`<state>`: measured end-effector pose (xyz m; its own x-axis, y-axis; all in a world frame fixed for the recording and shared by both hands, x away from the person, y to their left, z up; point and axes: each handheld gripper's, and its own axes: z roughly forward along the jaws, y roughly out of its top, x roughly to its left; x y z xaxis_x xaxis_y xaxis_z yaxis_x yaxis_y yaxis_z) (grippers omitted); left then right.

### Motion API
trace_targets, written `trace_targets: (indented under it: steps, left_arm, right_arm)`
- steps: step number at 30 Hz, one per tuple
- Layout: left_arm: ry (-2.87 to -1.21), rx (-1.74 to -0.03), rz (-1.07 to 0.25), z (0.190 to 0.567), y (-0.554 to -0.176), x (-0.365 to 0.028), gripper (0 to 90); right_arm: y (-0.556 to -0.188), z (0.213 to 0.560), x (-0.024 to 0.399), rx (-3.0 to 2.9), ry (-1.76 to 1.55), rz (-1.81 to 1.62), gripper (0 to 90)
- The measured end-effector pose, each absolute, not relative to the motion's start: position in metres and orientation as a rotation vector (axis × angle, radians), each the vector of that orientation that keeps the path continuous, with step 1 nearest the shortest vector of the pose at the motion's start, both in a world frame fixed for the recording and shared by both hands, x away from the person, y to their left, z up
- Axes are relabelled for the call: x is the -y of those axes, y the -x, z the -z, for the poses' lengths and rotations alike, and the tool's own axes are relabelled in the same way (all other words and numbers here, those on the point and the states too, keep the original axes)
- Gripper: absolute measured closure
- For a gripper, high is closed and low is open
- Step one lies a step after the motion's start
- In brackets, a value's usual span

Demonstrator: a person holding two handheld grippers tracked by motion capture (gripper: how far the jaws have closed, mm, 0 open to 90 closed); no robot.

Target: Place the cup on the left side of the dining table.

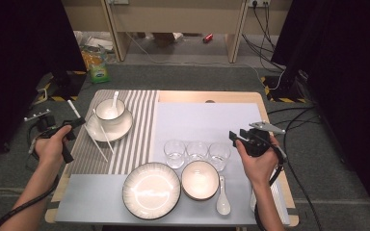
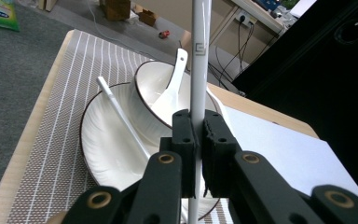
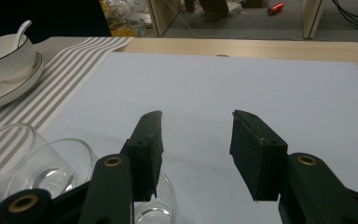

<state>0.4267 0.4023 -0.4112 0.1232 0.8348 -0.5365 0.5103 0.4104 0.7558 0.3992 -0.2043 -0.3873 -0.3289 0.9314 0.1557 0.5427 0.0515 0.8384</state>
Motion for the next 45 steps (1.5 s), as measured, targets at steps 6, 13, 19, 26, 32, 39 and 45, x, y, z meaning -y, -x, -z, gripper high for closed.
trace_targets:
  steps: [6,13,19,26,32,39,45]
  left_arm:
    - [-1.226,-1.555,-0.352,0.416,-0.432,-0.405,84.1]
    - [-1.218,-1.583,-0.343,0.422,-0.444,-0.405,84.1]
    - [-1.198,-1.614,-0.343,0.427,-0.454,-0.401,84.0]
    - [-1.181,-1.655,-0.338,0.436,-0.468,-0.397,83.9]
    - [-1.161,-1.693,-0.340,0.444,-0.478,-0.396,83.9]
    - [-1.171,-1.721,-0.345,0.449,-0.486,-0.393,83.6]
    - [-1.163,-1.742,-0.352,0.453,-0.489,-0.392,83.7]
  right_arm:
    - [-0.400,0.387,0.203,-1.902,-1.476,-1.198,53.6]
    - [-0.400,0.388,0.203,-1.906,-1.475,-1.196,53.7]
    - [-0.400,0.388,0.204,-1.904,-1.478,-1.192,53.8]
    - [-0.400,0.388,0.204,-1.905,-1.473,-1.192,53.8]
    - [-0.400,0.389,0.206,-1.904,-1.476,-1.190,53.8]
    - [-0.400,0.389,0.206,-1.904,-1.474,-1.190,53.9]
    - [-0.400,0.389,0.206,-1.905,-1.473,-1.191,53.9]
